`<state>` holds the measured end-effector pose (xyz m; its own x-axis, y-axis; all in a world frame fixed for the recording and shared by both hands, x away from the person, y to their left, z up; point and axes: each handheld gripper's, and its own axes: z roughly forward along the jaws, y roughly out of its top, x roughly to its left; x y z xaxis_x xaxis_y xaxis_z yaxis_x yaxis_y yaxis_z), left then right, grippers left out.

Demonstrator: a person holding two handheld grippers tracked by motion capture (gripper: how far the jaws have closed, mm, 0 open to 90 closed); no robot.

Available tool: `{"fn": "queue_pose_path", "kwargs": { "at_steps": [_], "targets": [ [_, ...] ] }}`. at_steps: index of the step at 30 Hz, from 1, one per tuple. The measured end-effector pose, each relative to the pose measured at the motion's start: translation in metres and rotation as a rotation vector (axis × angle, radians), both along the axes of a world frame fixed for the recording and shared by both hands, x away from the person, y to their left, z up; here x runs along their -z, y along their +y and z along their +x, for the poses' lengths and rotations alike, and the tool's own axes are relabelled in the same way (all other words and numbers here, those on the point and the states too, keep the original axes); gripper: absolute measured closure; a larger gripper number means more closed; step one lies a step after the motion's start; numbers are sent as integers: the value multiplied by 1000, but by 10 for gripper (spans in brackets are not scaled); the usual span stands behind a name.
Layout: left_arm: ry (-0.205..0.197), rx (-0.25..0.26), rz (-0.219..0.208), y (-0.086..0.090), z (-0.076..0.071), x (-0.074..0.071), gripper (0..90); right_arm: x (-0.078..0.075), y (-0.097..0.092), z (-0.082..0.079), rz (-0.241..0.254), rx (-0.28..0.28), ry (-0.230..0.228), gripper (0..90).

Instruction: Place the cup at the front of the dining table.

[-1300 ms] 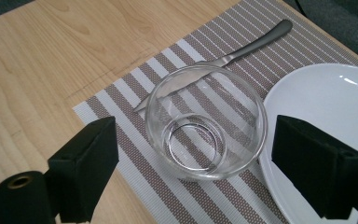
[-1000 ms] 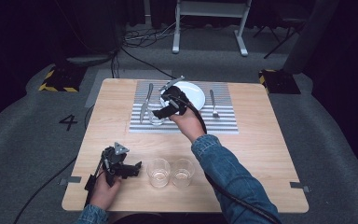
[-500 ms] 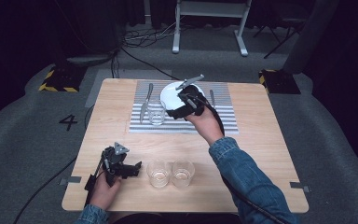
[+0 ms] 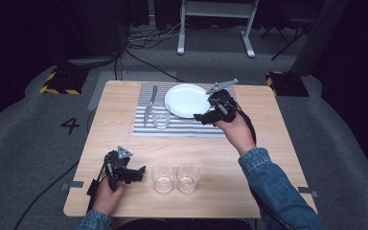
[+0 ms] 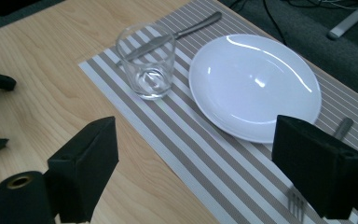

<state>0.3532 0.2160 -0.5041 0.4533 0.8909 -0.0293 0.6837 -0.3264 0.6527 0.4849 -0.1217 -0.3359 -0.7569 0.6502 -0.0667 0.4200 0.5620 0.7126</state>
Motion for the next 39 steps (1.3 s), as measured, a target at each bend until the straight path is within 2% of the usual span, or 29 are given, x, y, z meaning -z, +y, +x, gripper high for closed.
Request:
{"fn": "queue_pose_path", "kwargs": {
  "at_steps": [1,5,8,13,16,20,21,23,24,28,29,34,39],
  "targets": [
    [0,0,0,0,0,0,5,0,-4,-1,-3,19,13,148],
    [0,0,0,0,0,0,5,3,-18,-2,-17,36,18,148],
    [0,0,0,0,0,0,5,7,-39,-4,-4,61,23,148],
    [0,0,0,0,0,0,5,11,-55,-6,14,90,42,148],
    [-1,0,1,0,0,0,5,17,-73,-8,27,109,61,148],
    [-1,0,2,0,0,0,5,24,-89,-11,16,111,68,148],
    [0,0,0,0,0,0,5,25,-92,-13,31,127,80,148],
    [-1,0,0,0,0,0,5,29,-100,-14,20,129,82,148],
    [-1,0,0,0,0,0,5,31,-102,-16,33,147,90,148],
    [0,0,0,0,0,0,5,38,-114,-19,38,156,95,148],
    [0,0,0,0,0,0,5,44,-122,-21,44,160,98,148],
    [0,0,0,0,0,0,5,54,-135,-26,36,173,104,148],
    [0,0,0,0,0,0,5,73,-151,-33,41,205,105,148]
  ]
}}
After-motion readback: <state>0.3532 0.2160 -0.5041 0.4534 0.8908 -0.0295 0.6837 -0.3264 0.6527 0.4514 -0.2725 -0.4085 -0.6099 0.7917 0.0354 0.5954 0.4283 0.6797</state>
